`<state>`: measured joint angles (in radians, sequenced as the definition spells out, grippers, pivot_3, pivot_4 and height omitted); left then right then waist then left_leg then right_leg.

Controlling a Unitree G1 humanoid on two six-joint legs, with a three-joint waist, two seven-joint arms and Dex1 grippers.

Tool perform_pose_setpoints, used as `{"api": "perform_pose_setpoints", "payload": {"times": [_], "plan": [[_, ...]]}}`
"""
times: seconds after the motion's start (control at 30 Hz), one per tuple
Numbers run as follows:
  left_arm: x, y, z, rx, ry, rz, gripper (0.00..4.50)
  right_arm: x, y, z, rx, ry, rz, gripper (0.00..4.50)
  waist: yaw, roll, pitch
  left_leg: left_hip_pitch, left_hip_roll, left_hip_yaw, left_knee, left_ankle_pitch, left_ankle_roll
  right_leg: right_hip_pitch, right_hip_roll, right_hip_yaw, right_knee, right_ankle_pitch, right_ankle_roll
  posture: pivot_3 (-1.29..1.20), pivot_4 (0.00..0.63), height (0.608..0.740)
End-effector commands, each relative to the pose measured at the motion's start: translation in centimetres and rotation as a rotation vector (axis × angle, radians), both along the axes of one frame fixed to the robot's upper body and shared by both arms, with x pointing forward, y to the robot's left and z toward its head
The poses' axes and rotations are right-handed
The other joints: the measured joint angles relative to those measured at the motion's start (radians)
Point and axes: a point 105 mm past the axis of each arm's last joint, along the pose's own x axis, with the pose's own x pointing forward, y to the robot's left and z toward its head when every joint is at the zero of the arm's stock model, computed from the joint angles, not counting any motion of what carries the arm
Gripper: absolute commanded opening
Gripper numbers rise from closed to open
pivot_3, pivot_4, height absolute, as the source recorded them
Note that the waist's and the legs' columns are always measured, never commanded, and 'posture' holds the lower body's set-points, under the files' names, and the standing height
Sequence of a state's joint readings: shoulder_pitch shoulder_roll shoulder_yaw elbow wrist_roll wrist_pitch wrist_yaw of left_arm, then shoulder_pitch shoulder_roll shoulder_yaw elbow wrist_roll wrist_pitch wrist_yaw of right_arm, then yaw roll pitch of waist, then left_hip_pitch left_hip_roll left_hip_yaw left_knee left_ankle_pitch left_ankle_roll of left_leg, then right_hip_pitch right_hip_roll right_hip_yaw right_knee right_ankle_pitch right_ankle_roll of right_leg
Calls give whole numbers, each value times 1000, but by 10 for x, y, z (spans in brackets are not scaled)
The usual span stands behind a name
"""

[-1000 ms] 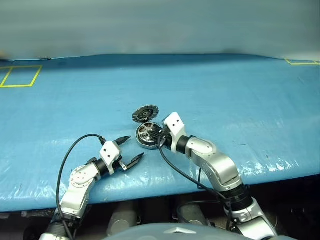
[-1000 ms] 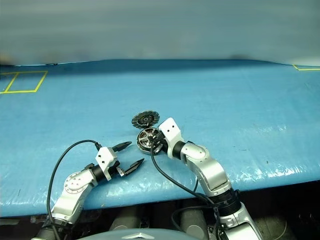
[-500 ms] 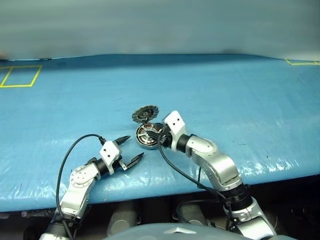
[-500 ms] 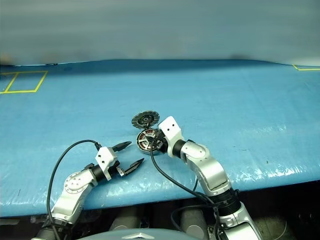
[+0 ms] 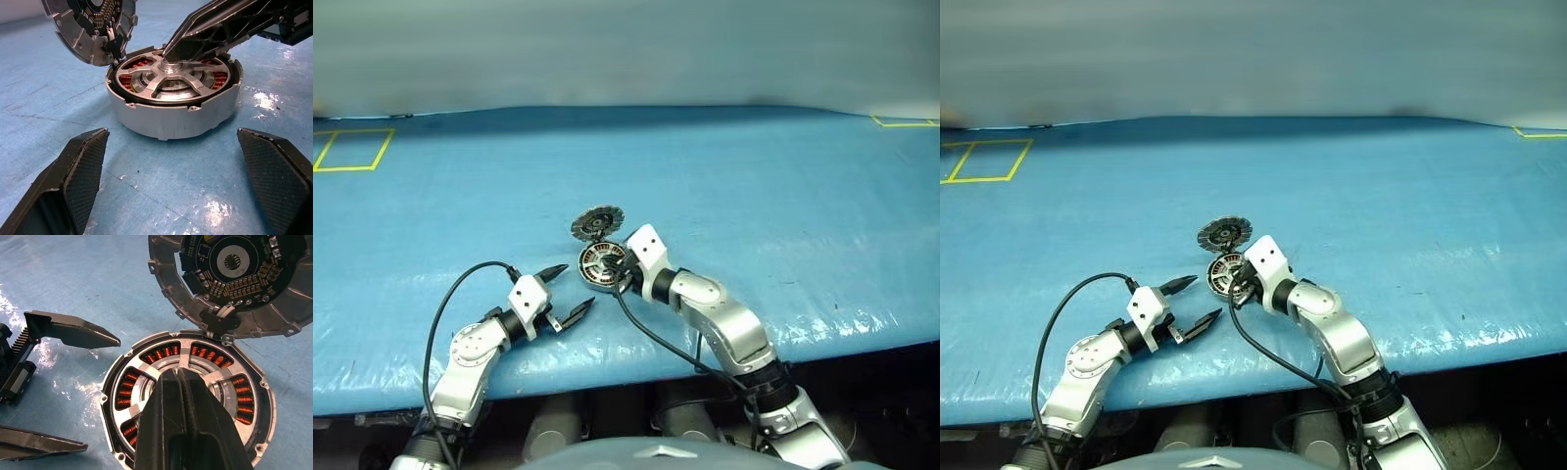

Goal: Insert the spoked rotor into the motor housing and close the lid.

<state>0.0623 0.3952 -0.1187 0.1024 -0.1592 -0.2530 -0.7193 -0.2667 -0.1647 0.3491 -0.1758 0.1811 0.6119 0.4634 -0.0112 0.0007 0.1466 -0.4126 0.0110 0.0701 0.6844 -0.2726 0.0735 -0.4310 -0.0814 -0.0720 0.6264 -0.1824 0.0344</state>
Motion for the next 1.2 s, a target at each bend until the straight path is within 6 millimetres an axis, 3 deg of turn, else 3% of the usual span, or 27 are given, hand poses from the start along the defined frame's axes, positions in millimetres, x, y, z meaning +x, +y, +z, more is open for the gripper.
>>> {"api": "perform_pose_setpoints", "payload": {"times": [0.03, 0.17, 0.3, 0.37, 0.57, 0.73, 0.83, 1.0, 1.1, 1.2], "plan": [[2, 4, 10, 2, -51, 13, 4500, 2, 5, 4, 0, -29, 21, 10, 0, 0, 0, 0, 0, 0, 0, 0, 0, 0, 0, 0, 0, 0, 0, 0, 150, 740], [2, 4, 10, 3, -53, 16, 4500, 1, 5, -5, -16, 3, 23, 10, 0, 0, 0, 1, 0, 0, 0, 0, 0, 1, 0, 0, 0, 0, 0, 0, 150, 740], [2, 4, 10, 2, -55, 18, 4500, 0, 0, -29, -90, 78, -6, 10, -2, 0, 0, 2, 0, 0, 0, 0, 0, 1, 0, 0, 0, 0, 0, 0, 150, 740], [2, 5, 10, 1, -55, 19, 4500, -1, -2, -30, -98, 72, -8, 10, -2, 0, 0, 4, 1, 0, 0, 0, 0, 0, 0, 0, 0, -1, 0, 0, 150, 740], [3, 6, 10, 1, -54, 21, 4500, -1, -5, 3, 9, -12, -20, 10, 2, -1, -1, 6, 0, 0, 0, 0, 0, 1, -7, -1, 0, -2, 3, 0, 150, 740], [3, 2, 8, -13, -48, 18, 4500, 4, -27, 39, 47, -129, -104, 10, 2, 0, 0, -1, -1, 0, 0, 0, 0, 0, -7, -1, 0, 1, -1, 0, 150, 740], [4, 1, 7, -16, -48, 18, 4500, 9, -43, 54, 9, -203, -174, 10, 2, 0, 0, -1, -1, 0, 0, 0, 0, 0, -6, -2, 0, 1, -1, 0, 150, 740], [4, 0, 6, -24, -47, 20, 4500, 25, -63, 60, -158, -281, -266, 10, 0, 0, 0, 0, -1, 0, 0, 0, 0, 0, -4, -2, 0, -2, 3, 0, 150, 740], [5, 2, 6, -25, -48, 23, 4500, 41, -54, 73, -121, -314, -254, 10, -5, 0, 0, 0, -1, 0, 0, 0, 0, -1, -2, -1, 0, -2, 4, 0, 150, 740], [5, 3, 6, -24, -49, 27, 4500, 56, -30, 91, -54, -349, -175, 10, -6, 0, 0, 0, 0, 1, 0, 0, 0, -1, 0, 0, 1, -2, 4, 0, 150, 740]]}}
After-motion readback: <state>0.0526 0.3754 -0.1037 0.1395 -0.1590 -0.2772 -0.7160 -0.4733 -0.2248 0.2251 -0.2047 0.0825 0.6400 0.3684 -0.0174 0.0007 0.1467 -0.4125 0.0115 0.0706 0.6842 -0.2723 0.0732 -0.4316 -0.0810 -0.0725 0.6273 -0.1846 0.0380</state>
